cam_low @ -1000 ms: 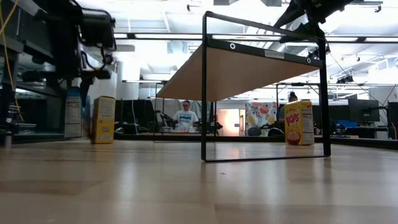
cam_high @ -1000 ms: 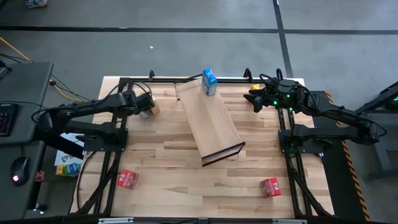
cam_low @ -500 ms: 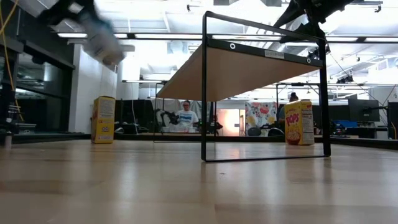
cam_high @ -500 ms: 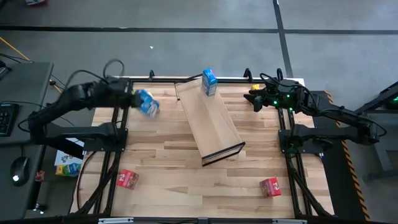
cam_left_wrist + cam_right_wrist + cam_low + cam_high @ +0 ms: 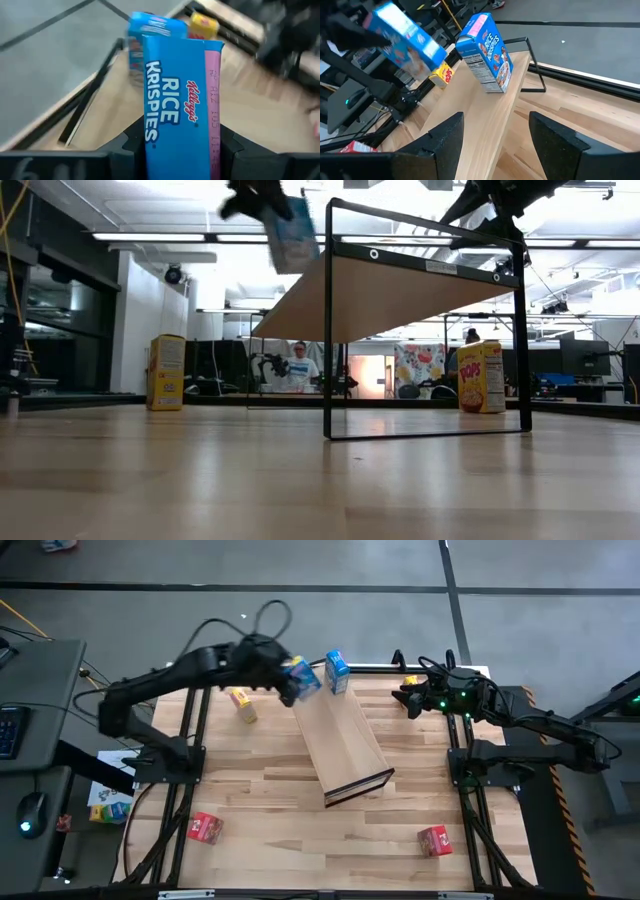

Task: Stack cereal on shelf
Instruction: Put the blue cereal box on the shelf aligned with the other blue cereal box

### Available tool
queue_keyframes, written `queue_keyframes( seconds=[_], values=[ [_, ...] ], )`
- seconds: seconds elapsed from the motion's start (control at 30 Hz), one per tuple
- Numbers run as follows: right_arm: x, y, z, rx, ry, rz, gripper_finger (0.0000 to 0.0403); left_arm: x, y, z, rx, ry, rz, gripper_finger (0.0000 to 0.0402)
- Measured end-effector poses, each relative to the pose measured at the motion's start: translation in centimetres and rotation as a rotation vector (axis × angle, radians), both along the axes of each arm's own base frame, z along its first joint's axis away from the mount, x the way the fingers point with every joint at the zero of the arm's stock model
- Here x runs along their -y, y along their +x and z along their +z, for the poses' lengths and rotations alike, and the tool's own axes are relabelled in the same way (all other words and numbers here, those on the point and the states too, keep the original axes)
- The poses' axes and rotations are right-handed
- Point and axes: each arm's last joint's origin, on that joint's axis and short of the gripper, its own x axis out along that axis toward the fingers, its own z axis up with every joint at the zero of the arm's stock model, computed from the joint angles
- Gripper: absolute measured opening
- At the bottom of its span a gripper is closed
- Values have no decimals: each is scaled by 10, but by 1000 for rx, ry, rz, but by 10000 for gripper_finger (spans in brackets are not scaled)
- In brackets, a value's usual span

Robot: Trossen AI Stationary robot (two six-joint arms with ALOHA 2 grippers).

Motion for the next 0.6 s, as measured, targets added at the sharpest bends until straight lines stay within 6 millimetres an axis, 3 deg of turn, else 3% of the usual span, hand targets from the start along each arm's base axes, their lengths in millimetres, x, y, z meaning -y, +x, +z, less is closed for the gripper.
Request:
queue_keyframes(
  seconds=[0.1, 0.23, 0.6],
  values=[
    [0, 0, 0, 7, 12, -8, 217, -4, 17, -6, -43, 23, -130, 129],
    [0, 0, 0, 9, 15, -10, 217, -8, 24, -11, -85, 67, -263, 132],
    [0, 0, 0, 9, 17, -13, 217, -26, 46, -45, -227, 108, -347, 134]
  ],
)
